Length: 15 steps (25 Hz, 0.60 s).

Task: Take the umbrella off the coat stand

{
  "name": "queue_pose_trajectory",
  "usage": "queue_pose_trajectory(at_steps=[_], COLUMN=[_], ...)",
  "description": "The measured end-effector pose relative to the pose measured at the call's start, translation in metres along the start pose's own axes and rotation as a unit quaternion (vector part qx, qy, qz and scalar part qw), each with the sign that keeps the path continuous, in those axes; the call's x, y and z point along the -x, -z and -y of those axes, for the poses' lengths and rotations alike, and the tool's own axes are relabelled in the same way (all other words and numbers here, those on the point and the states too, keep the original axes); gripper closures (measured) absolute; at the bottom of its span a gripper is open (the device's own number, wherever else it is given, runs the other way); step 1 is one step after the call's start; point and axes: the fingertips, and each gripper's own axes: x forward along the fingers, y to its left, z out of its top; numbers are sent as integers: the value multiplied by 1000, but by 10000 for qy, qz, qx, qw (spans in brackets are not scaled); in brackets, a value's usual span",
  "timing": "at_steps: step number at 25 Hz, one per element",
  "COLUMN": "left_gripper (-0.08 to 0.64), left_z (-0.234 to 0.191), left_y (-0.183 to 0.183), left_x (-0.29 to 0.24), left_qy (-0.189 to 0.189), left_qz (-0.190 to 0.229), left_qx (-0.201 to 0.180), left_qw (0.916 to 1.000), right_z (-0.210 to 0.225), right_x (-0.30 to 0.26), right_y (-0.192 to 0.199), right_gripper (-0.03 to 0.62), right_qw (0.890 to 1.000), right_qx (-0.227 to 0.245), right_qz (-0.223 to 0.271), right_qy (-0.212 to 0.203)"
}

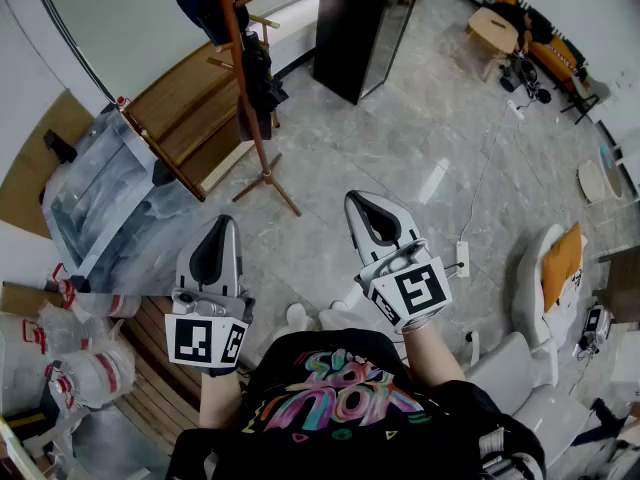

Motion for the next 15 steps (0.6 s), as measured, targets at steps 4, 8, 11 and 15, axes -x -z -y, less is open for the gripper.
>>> queue_pose_trajectory(at_steps=[4, 8, 11, 15], left_gripper=[528, 528, 528, 528], left_z=[4, 11, 19, 31], left_y=[-1, 3, 3, 5], left_x=[-1, -7, -12, -21], left_qy=[-88, -182, -311, -510], left_qz=[-4, -68, -43, -10], left_qx=[1, -46, -66, -93], left_qw=[10000, 9998, 9995, 9987], right_z=[2, 14, 27, 47], right_x=[3, 9, 14, 21], right_y=[5, 7, 8, 8], right_gripper=[577, 577, 577, 577], right_qw=[9999, 9998, 9997, 9992], right_qx=[-92, -179, -211, -260], right_qz=[-59, -9, 18, 82], right_qy=[-63, -59, -145, -277])
